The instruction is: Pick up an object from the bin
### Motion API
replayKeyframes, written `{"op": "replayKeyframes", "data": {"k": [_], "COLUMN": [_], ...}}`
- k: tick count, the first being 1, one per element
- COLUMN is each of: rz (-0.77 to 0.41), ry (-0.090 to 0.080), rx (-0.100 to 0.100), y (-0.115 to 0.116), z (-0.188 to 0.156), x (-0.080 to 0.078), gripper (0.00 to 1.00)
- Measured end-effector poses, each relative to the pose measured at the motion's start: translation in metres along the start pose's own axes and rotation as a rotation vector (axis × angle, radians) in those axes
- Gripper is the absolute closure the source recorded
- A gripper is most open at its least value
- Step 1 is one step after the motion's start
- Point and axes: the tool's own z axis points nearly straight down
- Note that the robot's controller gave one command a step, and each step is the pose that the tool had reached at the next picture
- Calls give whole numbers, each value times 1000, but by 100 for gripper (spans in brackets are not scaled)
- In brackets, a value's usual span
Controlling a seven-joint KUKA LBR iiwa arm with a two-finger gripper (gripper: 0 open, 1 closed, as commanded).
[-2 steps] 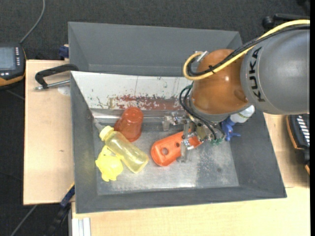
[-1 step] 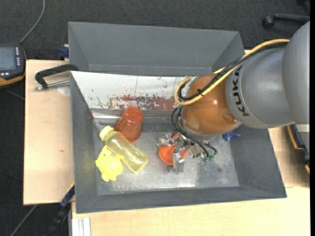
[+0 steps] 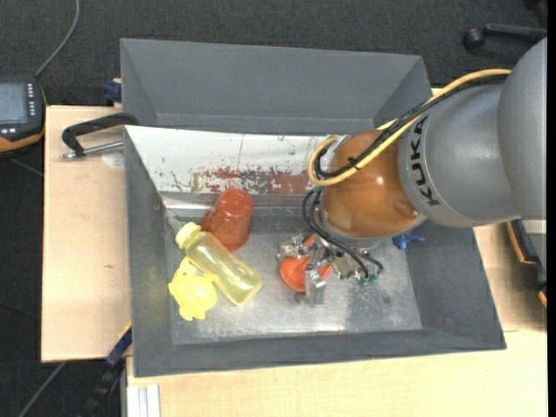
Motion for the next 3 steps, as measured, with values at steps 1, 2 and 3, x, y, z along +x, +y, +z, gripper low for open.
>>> {"op": "replayKeyframes", "data": {"k": [1,2,3], "rz": [24,24,9], "ry": [-5,-5,-10], "rx": [-1,-1,-1], "y": [13,13,3], "z": [-107,-107,-182], "x": [-7,-7,-17], "gripper": [100,100,100]}}
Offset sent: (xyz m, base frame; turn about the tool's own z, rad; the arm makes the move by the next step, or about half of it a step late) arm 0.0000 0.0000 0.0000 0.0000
